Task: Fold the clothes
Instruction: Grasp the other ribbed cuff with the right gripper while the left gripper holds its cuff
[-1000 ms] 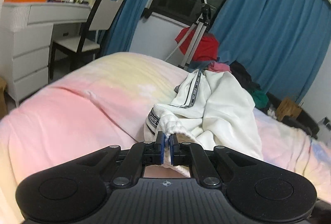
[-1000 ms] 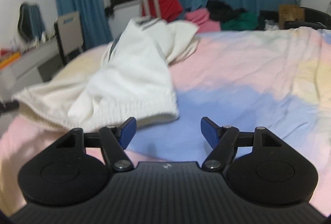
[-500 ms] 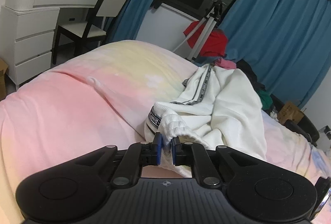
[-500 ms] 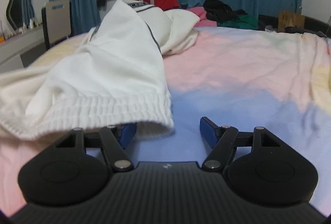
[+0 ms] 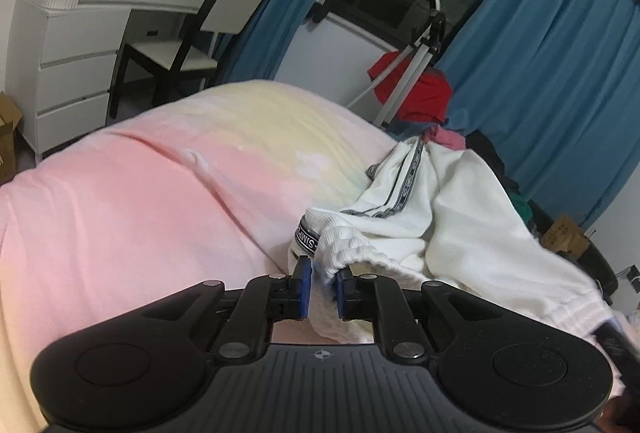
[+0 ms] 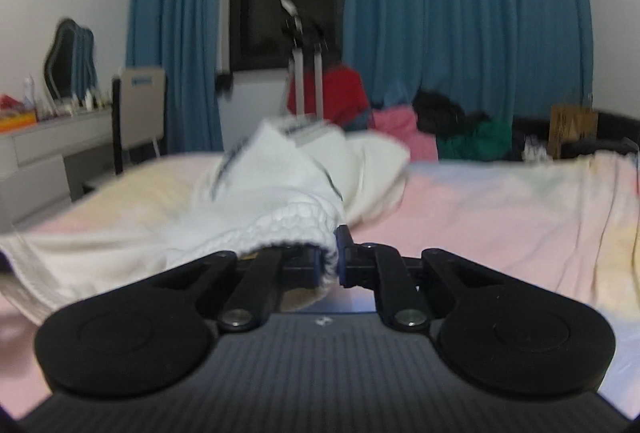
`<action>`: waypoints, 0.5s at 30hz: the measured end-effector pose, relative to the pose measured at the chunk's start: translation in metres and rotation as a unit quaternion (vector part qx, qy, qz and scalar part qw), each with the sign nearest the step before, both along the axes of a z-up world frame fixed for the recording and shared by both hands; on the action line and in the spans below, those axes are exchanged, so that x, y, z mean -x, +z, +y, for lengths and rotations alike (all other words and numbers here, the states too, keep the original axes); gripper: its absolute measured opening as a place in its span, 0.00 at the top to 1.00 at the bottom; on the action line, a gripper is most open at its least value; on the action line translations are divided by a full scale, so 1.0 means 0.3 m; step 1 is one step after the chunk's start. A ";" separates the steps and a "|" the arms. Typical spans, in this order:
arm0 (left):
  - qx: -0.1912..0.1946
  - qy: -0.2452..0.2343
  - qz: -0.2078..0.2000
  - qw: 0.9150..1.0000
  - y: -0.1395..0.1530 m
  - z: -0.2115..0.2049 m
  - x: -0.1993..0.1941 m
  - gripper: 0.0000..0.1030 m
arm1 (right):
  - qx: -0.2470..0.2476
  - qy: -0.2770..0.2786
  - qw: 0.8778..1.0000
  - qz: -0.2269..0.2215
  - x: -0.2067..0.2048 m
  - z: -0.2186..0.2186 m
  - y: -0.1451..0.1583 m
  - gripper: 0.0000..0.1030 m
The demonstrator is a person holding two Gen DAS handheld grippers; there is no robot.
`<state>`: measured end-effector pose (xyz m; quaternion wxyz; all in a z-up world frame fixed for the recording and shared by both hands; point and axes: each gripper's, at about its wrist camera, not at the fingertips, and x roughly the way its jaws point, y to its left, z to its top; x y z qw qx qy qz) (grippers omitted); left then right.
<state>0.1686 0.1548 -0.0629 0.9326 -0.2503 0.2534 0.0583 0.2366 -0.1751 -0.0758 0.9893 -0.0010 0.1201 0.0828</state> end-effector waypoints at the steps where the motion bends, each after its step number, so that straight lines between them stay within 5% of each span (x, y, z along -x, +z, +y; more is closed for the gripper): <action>1: 0.004 -0.001 -0.006 1.000 0.007 0.001 0.007 0.89 | 0.007 0.000 1.000 -0.007 0.034 -0.002 0.025 0.89; 7: 0.019 -0.020 -0.032 0.999 0.054 0.006 0.046 0.90 | 0.035 0.017 0.999 0.003 0.272 -0.021 0.118 0.89; 15: 0.018 -0.008 0.022 1.000 -0.001 0.031 0.046 0.90 | 0.057 0.045 0.983 0.170 0.336 -0.001 -0.033 0.84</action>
